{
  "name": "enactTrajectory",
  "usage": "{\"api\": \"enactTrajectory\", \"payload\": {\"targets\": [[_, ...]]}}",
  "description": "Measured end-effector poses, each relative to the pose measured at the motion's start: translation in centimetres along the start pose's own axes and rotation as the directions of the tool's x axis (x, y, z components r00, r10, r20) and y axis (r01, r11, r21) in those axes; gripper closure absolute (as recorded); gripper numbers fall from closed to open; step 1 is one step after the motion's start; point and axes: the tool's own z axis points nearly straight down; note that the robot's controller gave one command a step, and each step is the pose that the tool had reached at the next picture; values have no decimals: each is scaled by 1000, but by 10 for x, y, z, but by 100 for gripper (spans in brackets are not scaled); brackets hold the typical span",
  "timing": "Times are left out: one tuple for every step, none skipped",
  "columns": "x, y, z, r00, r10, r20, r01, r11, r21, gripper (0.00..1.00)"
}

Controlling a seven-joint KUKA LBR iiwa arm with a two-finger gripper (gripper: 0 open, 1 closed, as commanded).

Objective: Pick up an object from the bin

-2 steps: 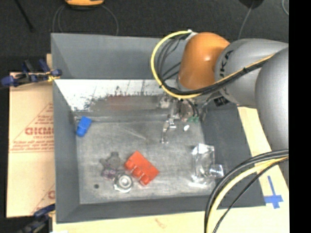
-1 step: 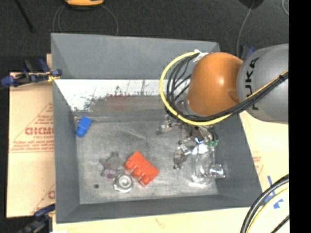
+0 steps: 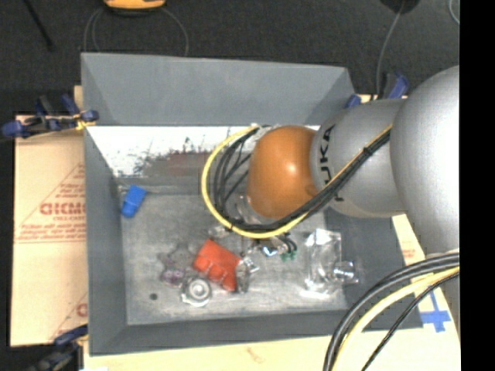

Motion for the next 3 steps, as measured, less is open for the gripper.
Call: {"api": "enactTrajectory", "payload": {"targets": [[-1, 44, 5, 967, -256, 13, 256, 967, 13, 0], [-3, 45, 3, 967, -255, 21, 255, 967, 13, 100], [-17, 54, -137, 977, -213, 11, 213, 977, 10, 100]]}}
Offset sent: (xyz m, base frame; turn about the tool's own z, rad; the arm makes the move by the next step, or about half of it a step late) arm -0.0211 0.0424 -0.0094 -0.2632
